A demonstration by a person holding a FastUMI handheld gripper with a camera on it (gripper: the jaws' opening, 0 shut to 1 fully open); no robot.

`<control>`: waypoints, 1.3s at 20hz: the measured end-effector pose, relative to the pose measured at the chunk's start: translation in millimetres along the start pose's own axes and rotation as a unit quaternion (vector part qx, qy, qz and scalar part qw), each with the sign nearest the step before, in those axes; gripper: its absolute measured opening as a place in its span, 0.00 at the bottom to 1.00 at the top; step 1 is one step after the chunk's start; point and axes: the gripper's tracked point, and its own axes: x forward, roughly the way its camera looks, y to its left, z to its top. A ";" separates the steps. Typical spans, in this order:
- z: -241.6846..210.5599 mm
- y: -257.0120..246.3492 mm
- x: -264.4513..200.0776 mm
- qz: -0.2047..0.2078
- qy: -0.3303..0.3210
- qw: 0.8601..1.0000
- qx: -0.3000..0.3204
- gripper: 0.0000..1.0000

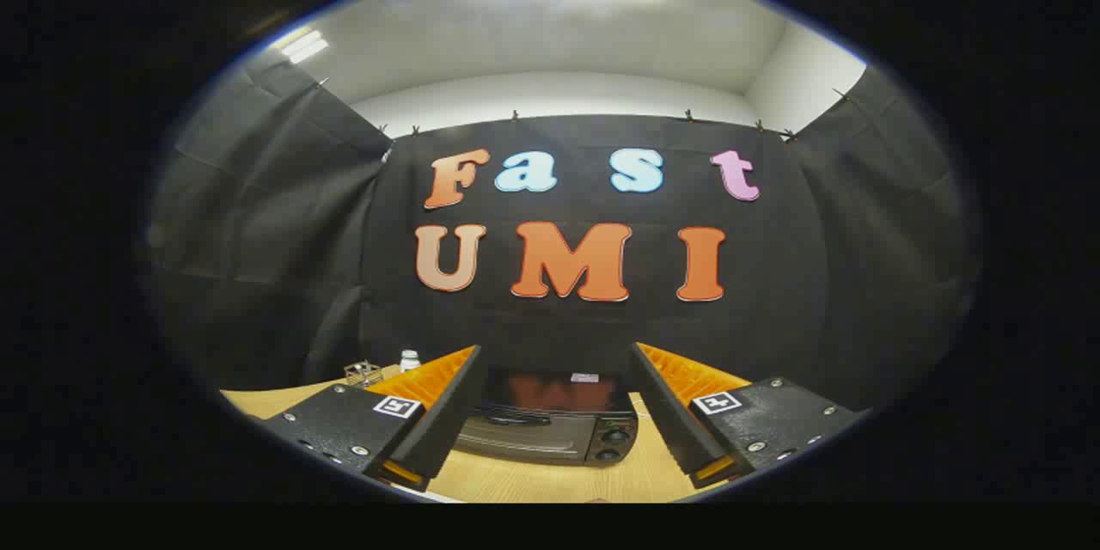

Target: Open the toaster oven, put the food inside, and close the toaster oven door.

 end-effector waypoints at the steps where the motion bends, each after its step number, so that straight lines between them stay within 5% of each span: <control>1: -0.3 0.3 -0.5 0.000 0.000 1.000 0.000 0.99; 13: -20.7 1.9 6.3 0.000 0.022 1.000 0.005 0.99; 26: -116.9 37.0 73.6 0.019 0.160 0.987 0.011 0.99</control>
